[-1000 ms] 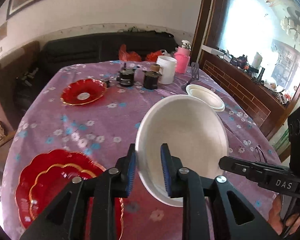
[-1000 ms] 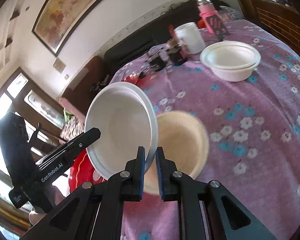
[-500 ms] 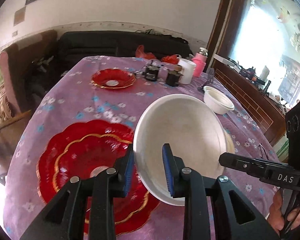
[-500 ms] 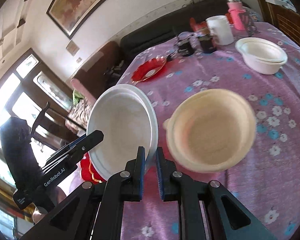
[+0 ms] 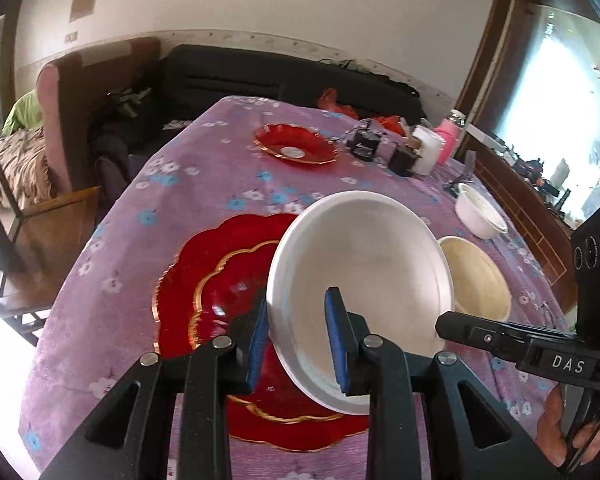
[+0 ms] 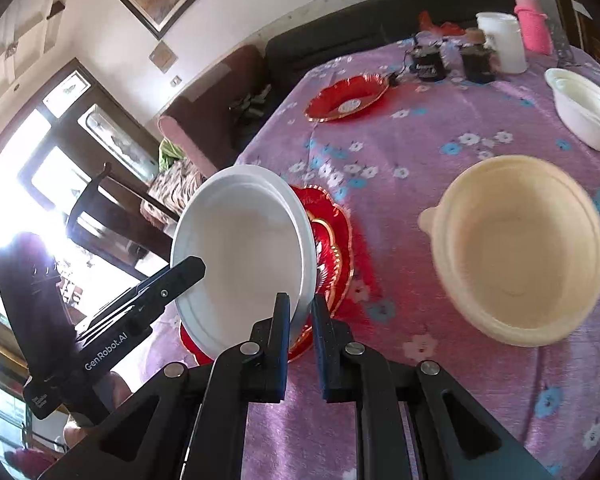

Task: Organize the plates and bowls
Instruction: 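Carry the white bowl with the left gripper over the red plate stack, then lower the white bowl onto the red plates and open the left gripper, then grasp the rim of the beige ribbed bowl with the left gripper, then lift and carry the beige bowl with the left gripper over the red stack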

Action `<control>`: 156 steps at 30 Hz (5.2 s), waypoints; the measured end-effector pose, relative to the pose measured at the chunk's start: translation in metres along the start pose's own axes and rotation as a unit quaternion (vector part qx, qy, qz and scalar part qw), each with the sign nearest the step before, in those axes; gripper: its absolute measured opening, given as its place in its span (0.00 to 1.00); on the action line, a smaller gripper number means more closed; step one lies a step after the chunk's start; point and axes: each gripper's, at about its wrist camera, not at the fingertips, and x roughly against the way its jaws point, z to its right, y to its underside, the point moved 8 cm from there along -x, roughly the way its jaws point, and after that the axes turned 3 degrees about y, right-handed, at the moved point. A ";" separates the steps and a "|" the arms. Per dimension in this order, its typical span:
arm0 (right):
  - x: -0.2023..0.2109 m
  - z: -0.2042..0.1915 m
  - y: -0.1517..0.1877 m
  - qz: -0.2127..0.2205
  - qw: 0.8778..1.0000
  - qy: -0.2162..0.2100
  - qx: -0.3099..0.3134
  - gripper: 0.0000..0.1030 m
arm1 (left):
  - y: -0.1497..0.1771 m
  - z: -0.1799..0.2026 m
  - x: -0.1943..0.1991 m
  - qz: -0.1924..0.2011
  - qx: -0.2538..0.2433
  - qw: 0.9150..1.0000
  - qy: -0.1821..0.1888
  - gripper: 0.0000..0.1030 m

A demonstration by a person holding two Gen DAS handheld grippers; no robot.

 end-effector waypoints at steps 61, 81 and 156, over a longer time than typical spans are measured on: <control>-0.030 0.002 0.005 -0.025 0.999 0.009 -0.017 0.23 | 0.002 -0.031 0.007 0.001 0.035 0.999 -0.018 0.27; 0.065 0.080 -0.016 0.085 0.992 0.017 -0.088 0.33 | 0.013 0.078 -0.014 -0.037 -0.062 0.996 0.043 0.27; 0.098 0.123 -0.003 0.147 0.980 0.123 -0.059 0.12 | 0.024 0.147 -0.042 0.018 -0.154 0.988 -0.006 0.23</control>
